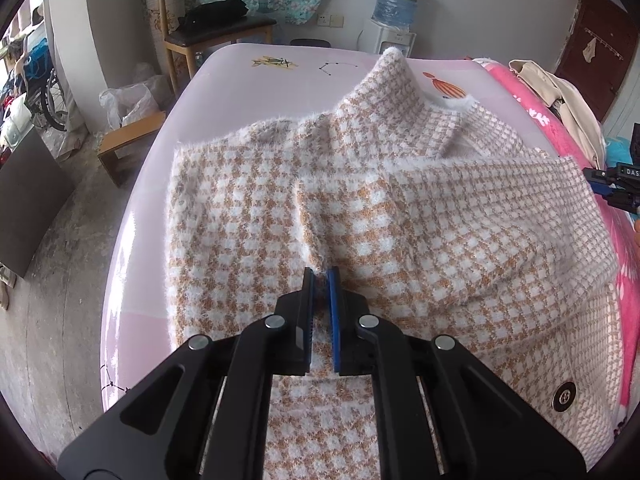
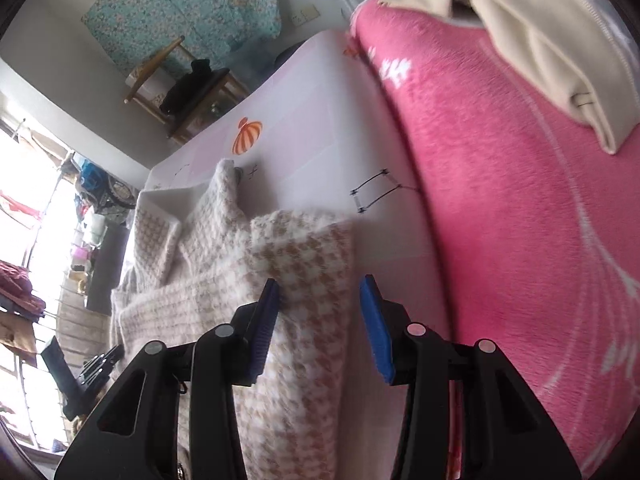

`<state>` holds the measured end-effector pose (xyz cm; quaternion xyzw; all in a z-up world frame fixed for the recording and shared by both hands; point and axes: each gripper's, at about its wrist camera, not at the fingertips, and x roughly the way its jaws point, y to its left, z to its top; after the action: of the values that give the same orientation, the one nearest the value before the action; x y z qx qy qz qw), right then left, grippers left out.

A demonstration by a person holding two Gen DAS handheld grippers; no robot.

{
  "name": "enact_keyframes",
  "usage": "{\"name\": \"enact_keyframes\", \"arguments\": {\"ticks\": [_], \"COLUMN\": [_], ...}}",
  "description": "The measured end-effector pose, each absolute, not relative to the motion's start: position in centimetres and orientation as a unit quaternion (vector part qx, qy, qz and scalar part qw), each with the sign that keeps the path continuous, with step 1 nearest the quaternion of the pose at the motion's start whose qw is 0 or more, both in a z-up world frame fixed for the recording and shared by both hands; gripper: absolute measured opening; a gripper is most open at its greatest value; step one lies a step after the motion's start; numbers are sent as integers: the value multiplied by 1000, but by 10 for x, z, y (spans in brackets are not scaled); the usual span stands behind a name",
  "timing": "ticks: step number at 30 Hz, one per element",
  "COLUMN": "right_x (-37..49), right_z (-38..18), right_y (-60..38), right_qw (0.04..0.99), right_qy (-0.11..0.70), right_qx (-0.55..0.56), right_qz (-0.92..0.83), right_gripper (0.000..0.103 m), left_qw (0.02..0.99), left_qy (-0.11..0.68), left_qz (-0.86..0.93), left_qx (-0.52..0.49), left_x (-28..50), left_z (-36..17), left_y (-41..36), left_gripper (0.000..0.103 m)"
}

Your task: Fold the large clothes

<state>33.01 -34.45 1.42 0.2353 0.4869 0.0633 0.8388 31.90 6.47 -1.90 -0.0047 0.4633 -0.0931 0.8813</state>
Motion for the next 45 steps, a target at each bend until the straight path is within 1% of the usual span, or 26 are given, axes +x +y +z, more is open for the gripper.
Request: {"name": "enact_keyframes", "arguments": {"ticks": [2,4,5,7,10,12,15,17,19,20,21,24,27,31,35,37,40,43,45], "right_x": [326,323,324,327,316,300,285,284,298,306,312,318,324,347,350,339,323,306,297], "right_z": [24,30,29,21,28,45,57,45,18,5,-2,15,26,-1,11,28,45,57,62], "right_y": [-338,-337,-337,-337,-324,-299,-265,-245,-244,-251,-264,-280,-275,-271,-272,-261,-246,-230,-221], "right_qw": [858,877,881,877,883,900,908,896,876,866,864,873,881,867,876,887,896,900,898], "right_qy": [468,452,452,465,459,431,412,429,469,488,496,486,469,497,483,462,443,431,431], "right_qx": [205,165,137,115,99,57,-5,-58,-102,-105,-79,-6,18,-4,12,-9,-29,-44,-44], "right_qz": [44,1,-26,-44,-12,20,80,96,54,37,37,37,59,40,6,1,23,46,70], "right_gripper": [5,5,5,5,5,5,6,6,6,7,7,6,6,6,6,10,12,22,23], "left_qw": [883,885,886,888,889,889,889,889,889,890,890,890,890,891,892,898,909,908,906], "left_qy": [460,455,454,450,448,448,448,448,447,447,446,445,445,442,438,424,401,394,394], "left_qz": [-94,-94,-93,-92,-93,-93,-92,-91,-92,-92,-94,-94,-97,-100,-109,-108,-102,-123,-142], "left_qx": [-2,8,11,14,16,15,16,14,13,12,10,10,8,0,-27,-43,-53,-64,-69], "left_x": [318,316,316,315,314,314,314,314,314,314,313,313,313,313,312,309,307,311,314], "left_z": [-18,-19,-19,-20,-21,-21,-21,-21,-21,-21,-21,-21,-21,-21,-17,-9,4,15,18], "left_y": [65,63,63,61,61,61,60,61,62,62,62,62,63,67,79,90,103,104,97], "left_gripper": [6,6,7,7,7,7,7,7,7,7,8,8,8,11,12,12,12,12,12]}}
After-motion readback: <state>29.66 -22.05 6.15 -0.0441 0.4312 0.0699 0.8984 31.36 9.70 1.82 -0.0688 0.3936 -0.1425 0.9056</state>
